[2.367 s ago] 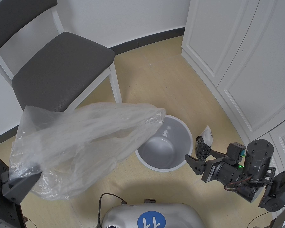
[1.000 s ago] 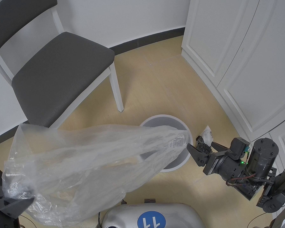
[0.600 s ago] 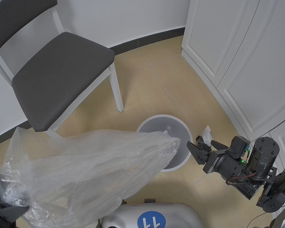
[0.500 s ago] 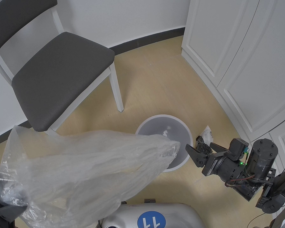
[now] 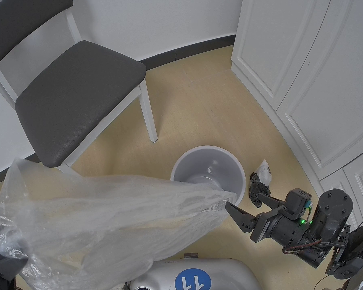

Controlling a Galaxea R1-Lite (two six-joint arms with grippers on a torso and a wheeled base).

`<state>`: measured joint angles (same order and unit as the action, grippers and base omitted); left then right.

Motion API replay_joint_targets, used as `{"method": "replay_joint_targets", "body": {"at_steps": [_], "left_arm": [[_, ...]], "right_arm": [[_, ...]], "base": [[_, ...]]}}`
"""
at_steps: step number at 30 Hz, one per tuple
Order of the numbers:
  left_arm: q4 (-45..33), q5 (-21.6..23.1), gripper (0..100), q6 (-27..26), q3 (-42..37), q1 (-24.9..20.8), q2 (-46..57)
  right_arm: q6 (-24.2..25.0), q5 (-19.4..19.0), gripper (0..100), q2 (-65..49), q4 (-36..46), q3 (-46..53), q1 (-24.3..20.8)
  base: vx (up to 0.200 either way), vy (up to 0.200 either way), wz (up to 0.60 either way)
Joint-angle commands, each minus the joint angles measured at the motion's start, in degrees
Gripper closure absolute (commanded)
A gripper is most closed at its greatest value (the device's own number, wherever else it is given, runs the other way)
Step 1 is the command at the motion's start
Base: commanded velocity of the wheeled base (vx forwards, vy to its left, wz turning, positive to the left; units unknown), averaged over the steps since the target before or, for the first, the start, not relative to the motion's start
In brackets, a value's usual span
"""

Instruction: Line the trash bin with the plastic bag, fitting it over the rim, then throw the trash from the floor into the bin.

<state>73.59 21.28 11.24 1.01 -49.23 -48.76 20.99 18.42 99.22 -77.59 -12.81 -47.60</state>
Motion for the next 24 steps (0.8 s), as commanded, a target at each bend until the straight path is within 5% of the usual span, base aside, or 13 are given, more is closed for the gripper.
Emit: {"method": "replay_joint_targets", "body": {"at_steps": [1,9,24], "left_arm": [[0.0,0.0,100,0.1,-1.0,0.3,-0.1],[0.1,0.0,100,0.1,-1.0,0.4,-0.3],[1.4,0.0,100,0.2,-1.0,0.4,-0.5]], "right_arm": [[-1.1,-0.7,0,0.2,1.0,-3.1,0.5],[-1.2,-6.6,0,0.7,11.9,-9.5,0.4],[5.2,-12.7,0,11.4,4.7,-9.0,1.8]], "base": [[0.0,0.0,0.0],[0.0,0.0,0.0],[0.0,0.0,0.0]]}}
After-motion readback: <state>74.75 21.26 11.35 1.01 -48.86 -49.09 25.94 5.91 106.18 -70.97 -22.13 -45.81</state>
